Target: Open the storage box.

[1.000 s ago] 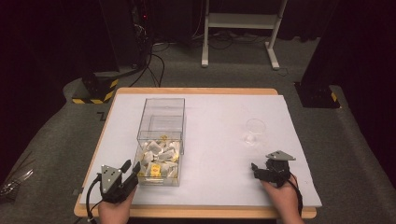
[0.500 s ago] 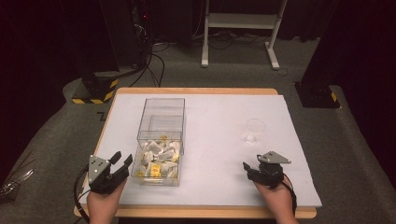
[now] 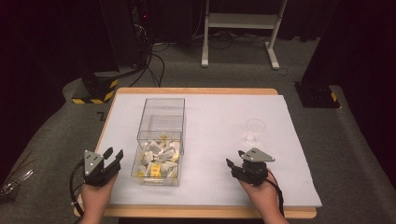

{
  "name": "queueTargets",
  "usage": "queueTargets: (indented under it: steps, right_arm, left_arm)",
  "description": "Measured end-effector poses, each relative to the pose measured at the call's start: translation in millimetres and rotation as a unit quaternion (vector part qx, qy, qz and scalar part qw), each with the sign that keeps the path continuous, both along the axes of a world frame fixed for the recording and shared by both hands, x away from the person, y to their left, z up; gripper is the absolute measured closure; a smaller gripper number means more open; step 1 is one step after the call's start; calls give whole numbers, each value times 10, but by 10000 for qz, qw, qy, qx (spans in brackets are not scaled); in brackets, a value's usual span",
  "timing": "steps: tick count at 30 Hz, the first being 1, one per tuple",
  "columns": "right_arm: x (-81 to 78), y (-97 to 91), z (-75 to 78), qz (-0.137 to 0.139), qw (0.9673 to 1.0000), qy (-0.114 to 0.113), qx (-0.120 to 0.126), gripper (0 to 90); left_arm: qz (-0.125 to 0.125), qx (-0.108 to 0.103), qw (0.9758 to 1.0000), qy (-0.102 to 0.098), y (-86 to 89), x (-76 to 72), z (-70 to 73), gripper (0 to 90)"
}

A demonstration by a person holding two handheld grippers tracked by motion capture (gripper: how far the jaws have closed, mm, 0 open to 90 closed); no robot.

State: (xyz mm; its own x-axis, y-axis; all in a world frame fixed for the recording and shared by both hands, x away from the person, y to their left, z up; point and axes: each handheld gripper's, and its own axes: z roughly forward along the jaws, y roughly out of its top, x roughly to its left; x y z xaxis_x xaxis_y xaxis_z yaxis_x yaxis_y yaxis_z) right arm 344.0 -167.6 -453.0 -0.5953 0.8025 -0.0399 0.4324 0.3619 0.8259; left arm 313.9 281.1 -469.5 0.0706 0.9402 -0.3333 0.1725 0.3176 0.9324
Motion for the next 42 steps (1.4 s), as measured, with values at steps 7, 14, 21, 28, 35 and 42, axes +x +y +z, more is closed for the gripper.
queueTargets:
  steps: [7,14,21,28,35,42]
  right_arm:
    - [7,206,19,127,9999,24,63,425]
    - [23,355,44,329,9994,36,95,442]
    - [42,537,6,507,9985,64,205,453]
    - [63,652,81,636,9977,-14,250,461]
    - [68,776,168,789,9965,-106,270,462]
    - [62,922,210,917,9949,-110,395,450]
  left_arm:
    - [-84,-5,9994,337,62,94,-207,563]
    - [-10,-11,9993,371,95,129,-290,550]
    - [-33,146,9983,556,47,194,-385,521]
    - [-24,-235,9982,552,118,172,-377,502]
    - [-77,-45,9986,515,78,152,-390,459]
    - [-81,86,9986,510,52,147,-395,439]
